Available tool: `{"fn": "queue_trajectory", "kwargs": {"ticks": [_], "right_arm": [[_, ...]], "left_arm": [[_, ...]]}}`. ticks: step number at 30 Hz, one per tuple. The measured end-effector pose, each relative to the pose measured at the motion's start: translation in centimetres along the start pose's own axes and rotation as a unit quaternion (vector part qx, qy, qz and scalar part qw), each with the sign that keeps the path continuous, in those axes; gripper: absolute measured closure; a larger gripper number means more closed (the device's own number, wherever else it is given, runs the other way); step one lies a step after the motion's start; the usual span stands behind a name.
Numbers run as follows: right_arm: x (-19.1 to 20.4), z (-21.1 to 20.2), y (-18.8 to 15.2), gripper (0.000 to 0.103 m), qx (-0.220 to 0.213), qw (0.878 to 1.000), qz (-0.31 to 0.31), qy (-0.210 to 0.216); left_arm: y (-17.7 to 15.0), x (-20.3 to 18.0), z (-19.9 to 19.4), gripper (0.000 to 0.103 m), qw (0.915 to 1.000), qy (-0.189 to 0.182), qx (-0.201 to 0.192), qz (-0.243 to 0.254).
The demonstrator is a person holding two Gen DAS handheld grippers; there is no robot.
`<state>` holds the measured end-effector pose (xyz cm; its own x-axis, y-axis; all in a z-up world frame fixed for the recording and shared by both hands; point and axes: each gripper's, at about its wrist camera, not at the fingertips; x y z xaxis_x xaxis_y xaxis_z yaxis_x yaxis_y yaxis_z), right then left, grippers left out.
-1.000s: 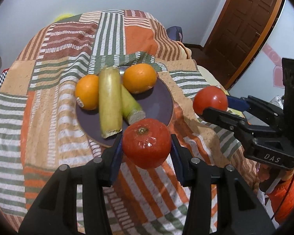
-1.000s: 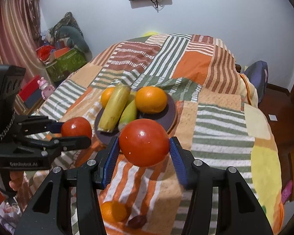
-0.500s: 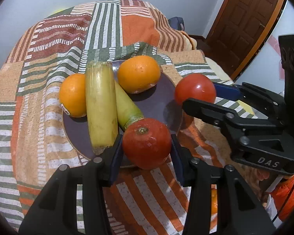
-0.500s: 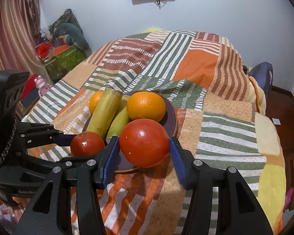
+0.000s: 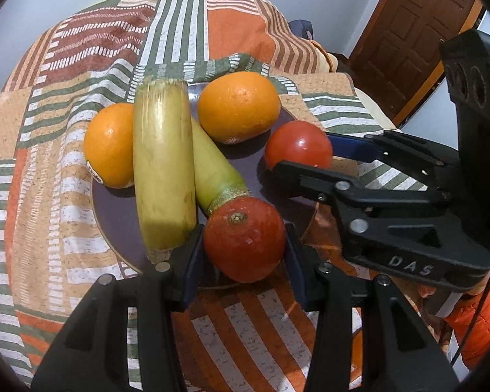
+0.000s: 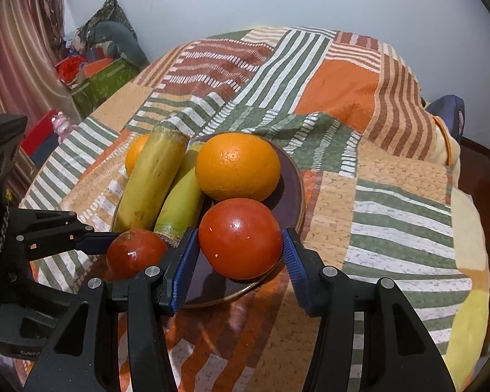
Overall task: Organize fruits
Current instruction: 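Lower the tomato onto the plate with the left gripper while the right gripper lowers its tomato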
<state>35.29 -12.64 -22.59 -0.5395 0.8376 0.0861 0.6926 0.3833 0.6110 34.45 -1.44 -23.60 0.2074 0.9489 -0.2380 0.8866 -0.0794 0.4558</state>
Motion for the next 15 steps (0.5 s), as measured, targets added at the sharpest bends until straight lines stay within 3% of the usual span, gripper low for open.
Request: {"fn": "queue_trajectory", "kwargs": {"ticks": [5, 8, 11, 15], "right_arm": [[0.1, 0.3, 0.0, 0.054, 0.001, 1.000, 0.002, -0.003], [0.0, 0.2, 0.2, 0.053, 0.005, 1.000, 0.005, 0.003], [-0.1, -0.6, 0.3, 0.043, -0.004, 1.000, 0.008, -0.001], [0.3, -2.6, 0.1, 0.042, -0.019, 1.000, -0.001, -0.014]], "left_arm": [[0.2, -0.1, 0.4, 0.056, 1.0000, 0.002, 0.004, -0.008], [0.2, 0.0, 0.0, 0.049, 0.9999, -0.007, 0.004, -0.014], [0.1, -0.1, -0.6, 0.047, 0.9998, -0.006, -0.003, -0.018], [-0.3, -0.1, -1.8, 0.045, 0.9997, 0.000, -0.011, -0.022]]}}
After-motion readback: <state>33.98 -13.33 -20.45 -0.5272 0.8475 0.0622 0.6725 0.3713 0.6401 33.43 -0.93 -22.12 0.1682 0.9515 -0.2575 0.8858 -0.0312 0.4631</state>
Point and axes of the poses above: each gripper's, at about its wrist camera, not at the fingertips, and z roughly the way its jaws point, x to its left, y to its top, and after that the axes turned 3 degrees about -y, right-handed
